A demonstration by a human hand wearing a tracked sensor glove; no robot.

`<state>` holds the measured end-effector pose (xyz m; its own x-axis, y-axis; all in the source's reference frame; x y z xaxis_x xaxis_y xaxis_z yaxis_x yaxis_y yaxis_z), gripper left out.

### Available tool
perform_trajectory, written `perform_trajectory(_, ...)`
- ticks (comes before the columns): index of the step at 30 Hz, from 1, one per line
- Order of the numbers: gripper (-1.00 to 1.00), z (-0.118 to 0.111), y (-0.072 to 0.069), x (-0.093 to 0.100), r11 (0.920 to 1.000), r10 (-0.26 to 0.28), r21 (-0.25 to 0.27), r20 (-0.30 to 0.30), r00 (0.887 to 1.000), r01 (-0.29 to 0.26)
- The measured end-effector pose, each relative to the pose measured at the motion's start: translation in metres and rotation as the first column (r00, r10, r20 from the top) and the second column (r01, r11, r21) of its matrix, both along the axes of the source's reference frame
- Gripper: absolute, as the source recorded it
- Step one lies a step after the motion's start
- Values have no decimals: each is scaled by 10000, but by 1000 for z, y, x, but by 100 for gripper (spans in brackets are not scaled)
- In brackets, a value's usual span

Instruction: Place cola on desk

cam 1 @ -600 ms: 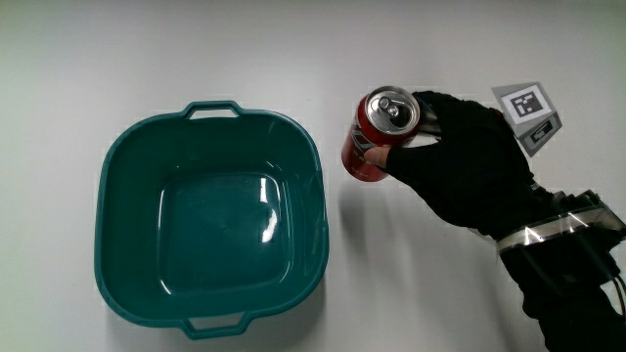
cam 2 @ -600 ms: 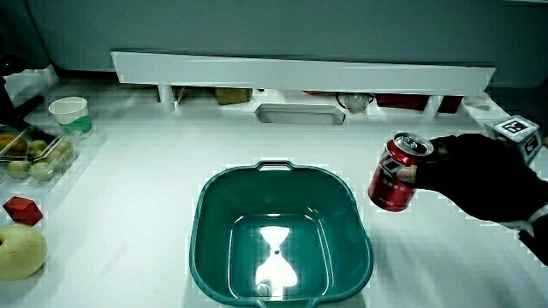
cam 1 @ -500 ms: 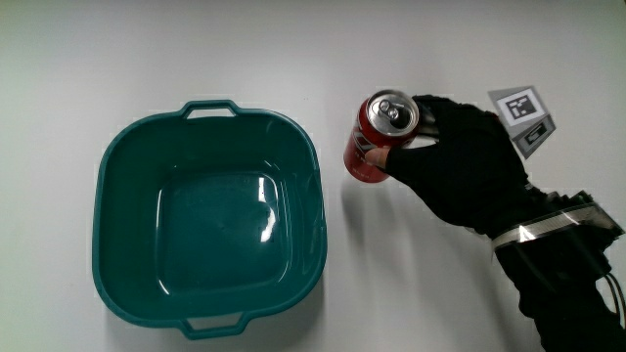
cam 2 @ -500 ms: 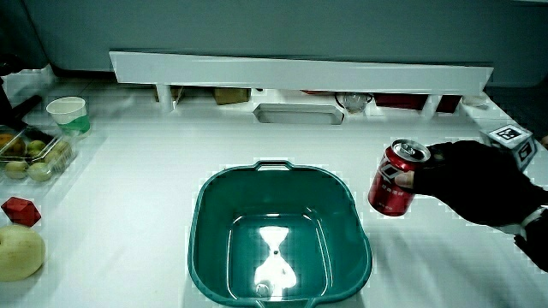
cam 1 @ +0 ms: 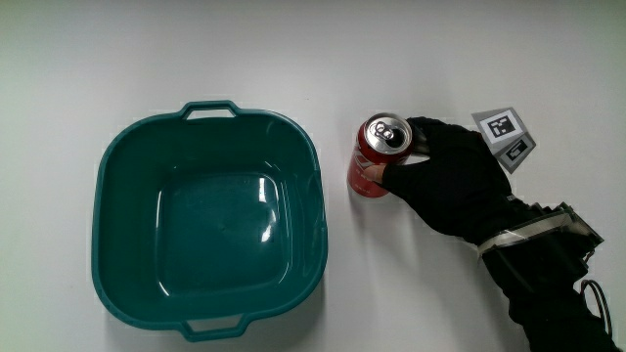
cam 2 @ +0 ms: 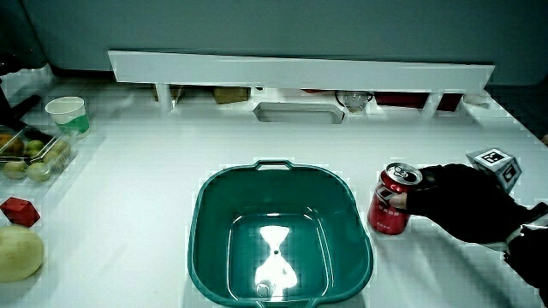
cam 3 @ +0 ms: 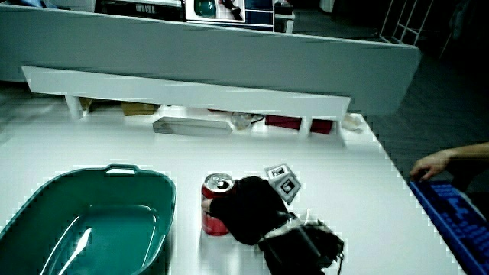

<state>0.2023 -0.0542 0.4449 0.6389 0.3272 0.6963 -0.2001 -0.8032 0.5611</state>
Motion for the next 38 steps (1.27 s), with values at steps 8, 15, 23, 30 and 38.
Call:
perform_trajectory(8,-4,5,3,3,10000,44,-31,218,9998,-43)
perform_trajectory(15,-29,7,7,3,10000,-28,-64,266,9996,29)
perform_trajectory(23,-57,15,12,10,9979,-126,-639,268,9996,143)
perform_trajectory(30,-82,0,21,19,9912,-1009,-933,-781,9918,934)
perform_trajectory(38,-100,-52,56,-7,9443,-3243,-776,-3834,8648,3197)
